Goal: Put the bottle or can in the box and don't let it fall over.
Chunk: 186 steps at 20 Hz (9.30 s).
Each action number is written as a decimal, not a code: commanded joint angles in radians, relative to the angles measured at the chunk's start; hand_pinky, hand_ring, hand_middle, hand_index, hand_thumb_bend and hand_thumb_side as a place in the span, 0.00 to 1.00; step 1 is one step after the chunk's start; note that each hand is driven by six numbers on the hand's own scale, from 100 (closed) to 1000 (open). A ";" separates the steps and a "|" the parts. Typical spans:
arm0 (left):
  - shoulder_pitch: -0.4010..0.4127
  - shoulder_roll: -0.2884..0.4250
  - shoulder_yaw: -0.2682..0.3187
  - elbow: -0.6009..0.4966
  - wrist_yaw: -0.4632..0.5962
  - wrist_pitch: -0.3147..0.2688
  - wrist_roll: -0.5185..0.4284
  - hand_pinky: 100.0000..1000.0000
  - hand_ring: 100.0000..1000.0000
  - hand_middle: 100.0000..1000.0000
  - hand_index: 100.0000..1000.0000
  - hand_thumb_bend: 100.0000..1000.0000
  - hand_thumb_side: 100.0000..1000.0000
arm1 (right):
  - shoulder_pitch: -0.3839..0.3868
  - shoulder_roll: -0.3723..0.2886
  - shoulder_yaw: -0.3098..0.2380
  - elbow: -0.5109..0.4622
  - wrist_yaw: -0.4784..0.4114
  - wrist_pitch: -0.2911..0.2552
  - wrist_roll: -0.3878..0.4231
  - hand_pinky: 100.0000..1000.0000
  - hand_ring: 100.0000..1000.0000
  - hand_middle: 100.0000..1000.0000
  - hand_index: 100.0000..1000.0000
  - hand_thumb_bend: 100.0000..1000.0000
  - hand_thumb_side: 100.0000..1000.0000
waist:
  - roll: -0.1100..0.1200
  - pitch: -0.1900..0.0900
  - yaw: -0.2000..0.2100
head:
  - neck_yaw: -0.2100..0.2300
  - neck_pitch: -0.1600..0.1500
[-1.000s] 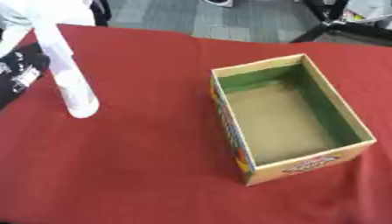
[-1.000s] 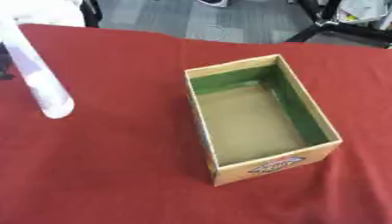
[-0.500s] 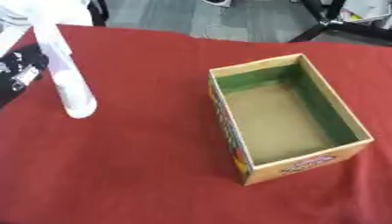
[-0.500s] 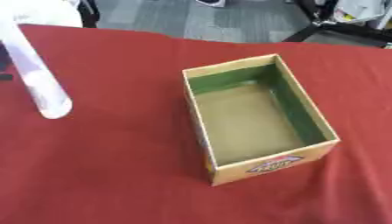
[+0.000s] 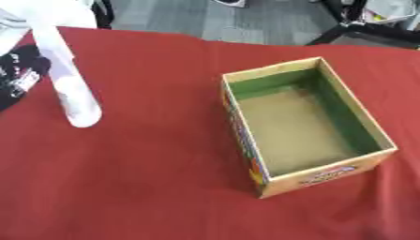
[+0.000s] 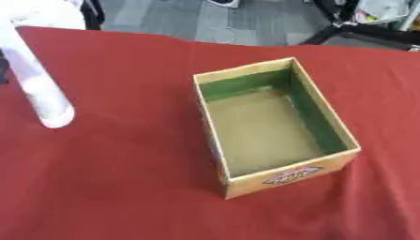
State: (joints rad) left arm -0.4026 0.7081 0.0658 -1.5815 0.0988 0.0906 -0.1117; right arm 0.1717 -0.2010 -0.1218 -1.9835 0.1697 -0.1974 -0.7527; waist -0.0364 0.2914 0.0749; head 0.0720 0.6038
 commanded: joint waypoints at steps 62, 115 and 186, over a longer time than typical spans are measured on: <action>-0.231 -0.036 -0.065 0.186 -0.112 -0.007 0.154 0.76 1.00 0.91 0.77 0.23 0.49 | -0.025 0.004 0.011 -0.016 -0.001 0.029 0.014 0.54 0.64 0.74 0.75 0.00 0.79 | 0.003 0.024 -0.020 | 0.031 -0.030; -0.194 -0.082 -0.084 0.303 -0.075 -0.030 0.086 1.00 1.00 0.90 0.66 0.11 0.48 | -0.040 0.023 0.012 -0.016 -0.004 0.044 0.017 0.55 0.64 0.74 0.75 0.00 0.79 | -0.004 0.044 -0.022 | 0.018 -0.053; -0.524 -0.527 -0.302 0.072 -0.082 0.001 0.101 0.98 1.00 0.22 0.02 0.00 0.53 | -0.090 -0.093 -0.023 -0.016 -0.065 0.027 -0.017 0.58 0.75 0.76 0.77 0.00 0.75 | 0.071 -0.006 -0.117 | -0.029 0.035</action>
State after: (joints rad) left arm -0.8991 0.1918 -0.2391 -1.5125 0.0343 0.1002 -0.0115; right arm 0.0870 -0.2715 -0.1408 -1.9835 0.0951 -0.1724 -0.7659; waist 0.0378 0.3032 -0.0427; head 0.0419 0.6327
